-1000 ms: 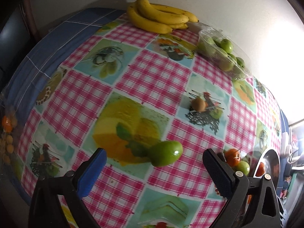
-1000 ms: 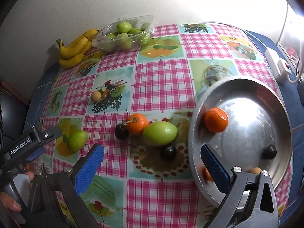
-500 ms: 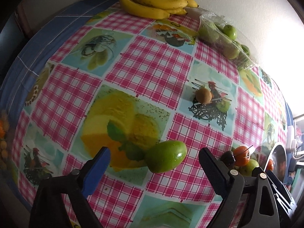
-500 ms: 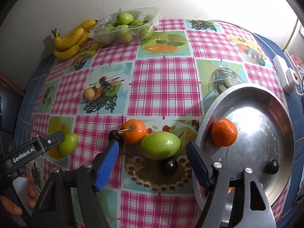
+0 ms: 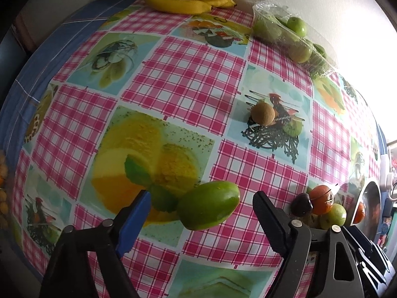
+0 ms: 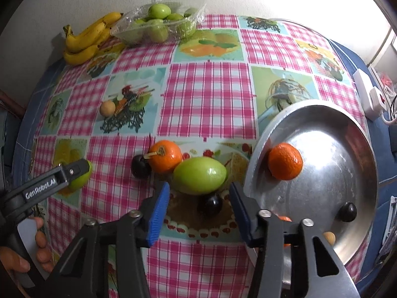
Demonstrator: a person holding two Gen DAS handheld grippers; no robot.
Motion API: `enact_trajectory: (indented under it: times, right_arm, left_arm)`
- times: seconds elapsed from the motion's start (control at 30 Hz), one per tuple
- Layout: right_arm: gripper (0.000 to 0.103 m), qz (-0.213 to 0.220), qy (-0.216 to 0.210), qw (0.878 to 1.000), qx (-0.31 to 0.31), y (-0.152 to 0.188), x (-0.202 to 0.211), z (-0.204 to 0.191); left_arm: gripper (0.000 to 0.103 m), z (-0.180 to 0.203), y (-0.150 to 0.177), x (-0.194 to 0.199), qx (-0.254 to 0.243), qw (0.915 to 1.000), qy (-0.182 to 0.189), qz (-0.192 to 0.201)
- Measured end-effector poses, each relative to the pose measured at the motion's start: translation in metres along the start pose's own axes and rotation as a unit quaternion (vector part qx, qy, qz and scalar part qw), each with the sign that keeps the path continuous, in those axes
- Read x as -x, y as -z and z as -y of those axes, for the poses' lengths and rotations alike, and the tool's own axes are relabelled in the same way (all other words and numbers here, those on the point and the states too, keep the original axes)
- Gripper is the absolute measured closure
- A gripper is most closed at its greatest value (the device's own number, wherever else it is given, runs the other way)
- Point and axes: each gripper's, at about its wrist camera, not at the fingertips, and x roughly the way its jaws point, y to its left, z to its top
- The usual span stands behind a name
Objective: Organize fruits
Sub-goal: 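Move the left tool to a green oval fruit while the right tool reaches a dark plum, then close the left tool on the green fruit while the right tool grips the dark plum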
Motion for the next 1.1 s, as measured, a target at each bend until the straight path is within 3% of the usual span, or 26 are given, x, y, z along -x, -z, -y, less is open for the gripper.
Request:
enact_trajectory:
  times: [0.57,1.1]
  right_arm:
    - [0.062,-0.030,0.009,1.000,0.002,0.007,-0.017,0.007]
    - [0.069,-0.037,0.022,0.999,0.022,0.006,-0.023,0.001]
  left_arm:
    - [0.018,0.019,0.000,-0.017,-0.043,0.9984,-0.036,0.001]
    - [0.031,0.027,0.001,-0.019,-0.067,0.9967,-0.045,0.006]
